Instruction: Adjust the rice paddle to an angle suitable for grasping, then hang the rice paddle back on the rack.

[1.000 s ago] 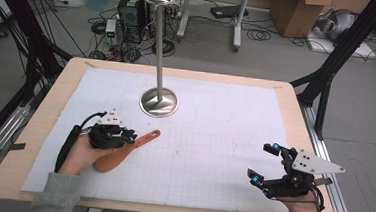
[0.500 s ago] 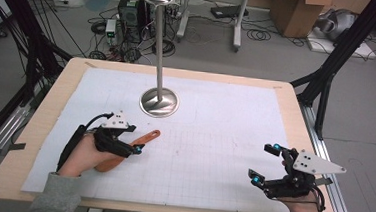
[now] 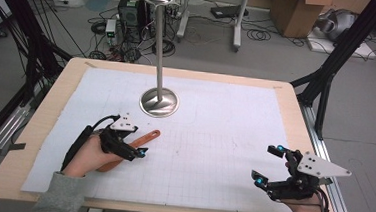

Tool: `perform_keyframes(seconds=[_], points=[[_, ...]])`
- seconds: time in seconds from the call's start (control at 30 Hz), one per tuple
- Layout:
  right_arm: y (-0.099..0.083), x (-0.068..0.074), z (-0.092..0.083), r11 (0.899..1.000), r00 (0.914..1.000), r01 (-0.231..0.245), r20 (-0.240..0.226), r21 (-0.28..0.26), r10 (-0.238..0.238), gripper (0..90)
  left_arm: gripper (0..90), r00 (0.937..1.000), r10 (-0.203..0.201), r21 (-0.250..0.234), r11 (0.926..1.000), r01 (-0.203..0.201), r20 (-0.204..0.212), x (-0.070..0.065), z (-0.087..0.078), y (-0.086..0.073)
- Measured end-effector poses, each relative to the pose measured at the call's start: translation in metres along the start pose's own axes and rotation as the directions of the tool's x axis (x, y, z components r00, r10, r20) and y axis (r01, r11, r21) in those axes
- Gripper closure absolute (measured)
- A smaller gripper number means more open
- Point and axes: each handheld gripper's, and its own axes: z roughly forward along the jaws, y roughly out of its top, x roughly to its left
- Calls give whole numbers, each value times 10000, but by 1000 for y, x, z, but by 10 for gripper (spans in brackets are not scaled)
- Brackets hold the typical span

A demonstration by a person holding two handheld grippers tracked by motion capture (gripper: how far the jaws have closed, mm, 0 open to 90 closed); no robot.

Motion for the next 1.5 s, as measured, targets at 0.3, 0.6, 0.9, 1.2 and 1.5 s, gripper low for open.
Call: perform_keyframes(seconds=[0.3,0.6,0.9,1.2,1.5], points=[[-1,-1,3,9999,10000,61,-11,103,-61,56,174,9998,-185,292,9994,183,76,3,3,-3],[0,2,-2,10000,10000,50,30,-11,-50,56,197,9998,-197,630,9978,197,-7,7,9,-6],[-3,2,-7,10000,9999,3,103,12,-3,56,263,9987,-360,912,9951,391,-349,12,12,-7],[-4,1,-8,10000,9999,1,140,37,-2,56,370,9979,-570,1210,9908,603,-303,14,14,-9],[-4,2,-8,10000,10000,-60,-10,2,60,56,478,9958,-728,1316,9881,795,-551,15,12,-8]])
